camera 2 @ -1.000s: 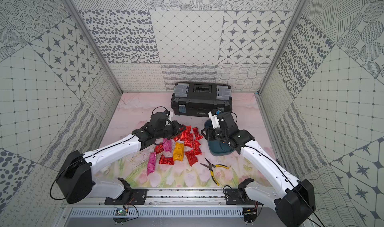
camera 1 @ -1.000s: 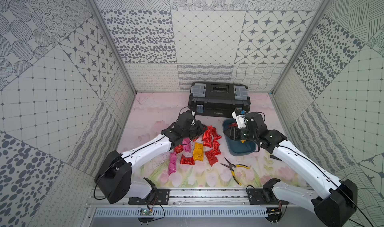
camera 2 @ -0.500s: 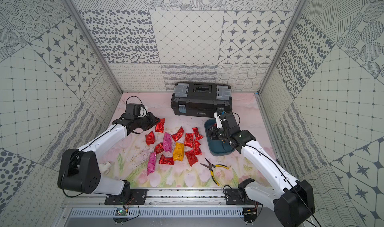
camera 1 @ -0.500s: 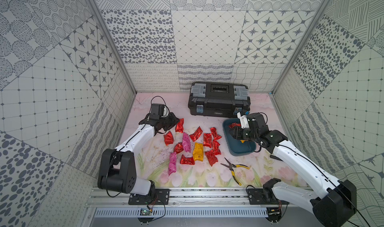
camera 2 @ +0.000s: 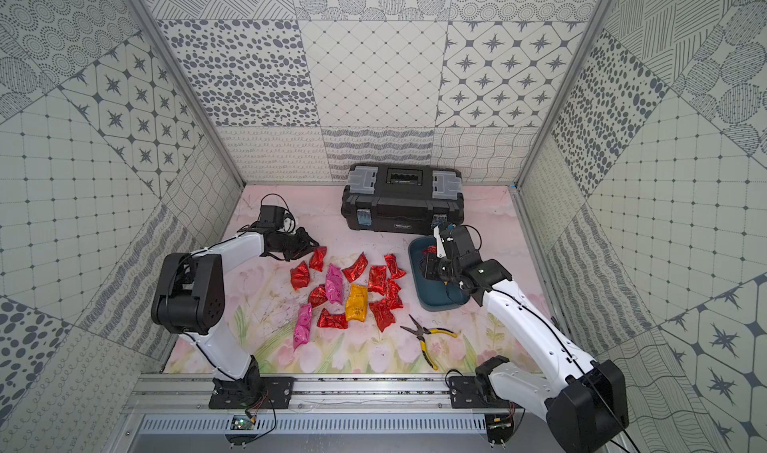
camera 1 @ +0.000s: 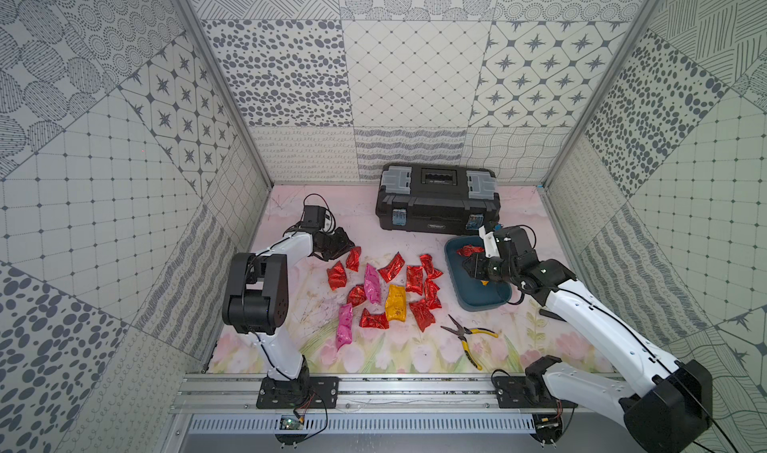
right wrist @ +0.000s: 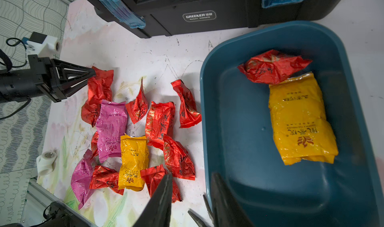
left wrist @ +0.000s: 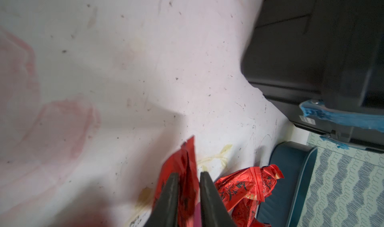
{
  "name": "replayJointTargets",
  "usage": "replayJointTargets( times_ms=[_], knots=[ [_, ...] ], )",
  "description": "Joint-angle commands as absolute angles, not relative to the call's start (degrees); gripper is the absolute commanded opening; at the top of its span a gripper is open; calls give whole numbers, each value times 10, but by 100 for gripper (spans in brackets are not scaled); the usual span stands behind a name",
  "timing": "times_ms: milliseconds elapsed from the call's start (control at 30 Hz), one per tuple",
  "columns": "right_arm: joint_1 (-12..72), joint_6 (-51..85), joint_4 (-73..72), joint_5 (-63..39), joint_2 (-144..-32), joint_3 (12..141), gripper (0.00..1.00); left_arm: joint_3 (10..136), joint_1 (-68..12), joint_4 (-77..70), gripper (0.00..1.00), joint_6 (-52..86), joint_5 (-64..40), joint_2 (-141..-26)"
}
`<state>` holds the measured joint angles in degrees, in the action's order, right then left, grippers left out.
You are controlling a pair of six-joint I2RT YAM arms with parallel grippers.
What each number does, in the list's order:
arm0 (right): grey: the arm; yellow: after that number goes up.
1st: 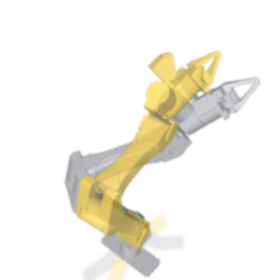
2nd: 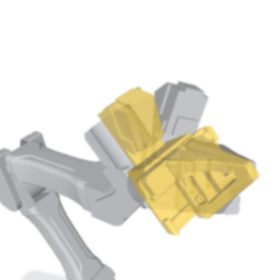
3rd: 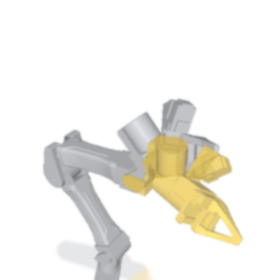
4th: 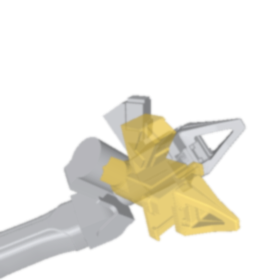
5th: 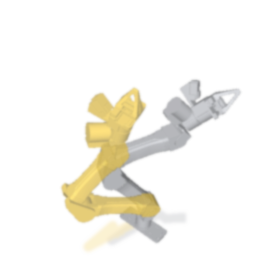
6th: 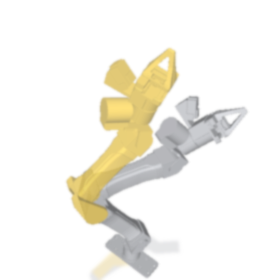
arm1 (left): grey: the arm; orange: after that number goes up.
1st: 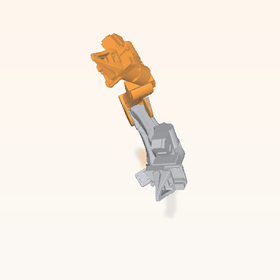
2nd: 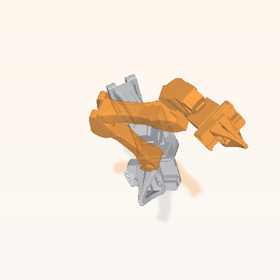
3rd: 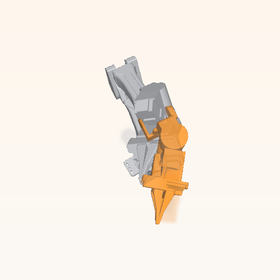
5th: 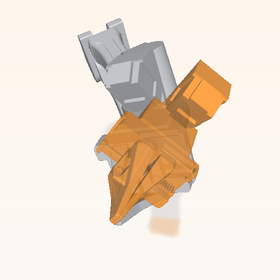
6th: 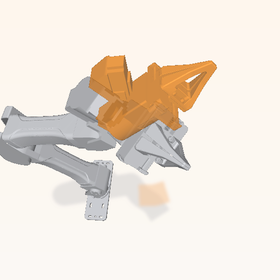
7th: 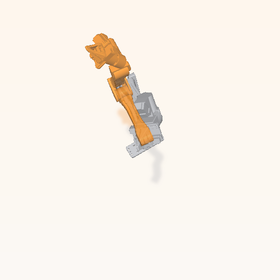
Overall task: Take the tea bags out of the storage box
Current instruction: Place the tea bag at the center of the board.
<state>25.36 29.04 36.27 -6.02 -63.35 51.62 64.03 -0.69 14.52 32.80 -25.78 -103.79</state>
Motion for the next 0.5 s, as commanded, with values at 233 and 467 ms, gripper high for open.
replayJointTargets(
  times_ms=[233, 467],
  knots=[
    [227, 280, 414, 3, -685, 540, 40, 660, -3, 190, 64, 264, -217, -995],
    [222, 213, 419, 63, -777, 564, 45, 663, -3, 224, 73, 272, -150, -876]
  ],
)
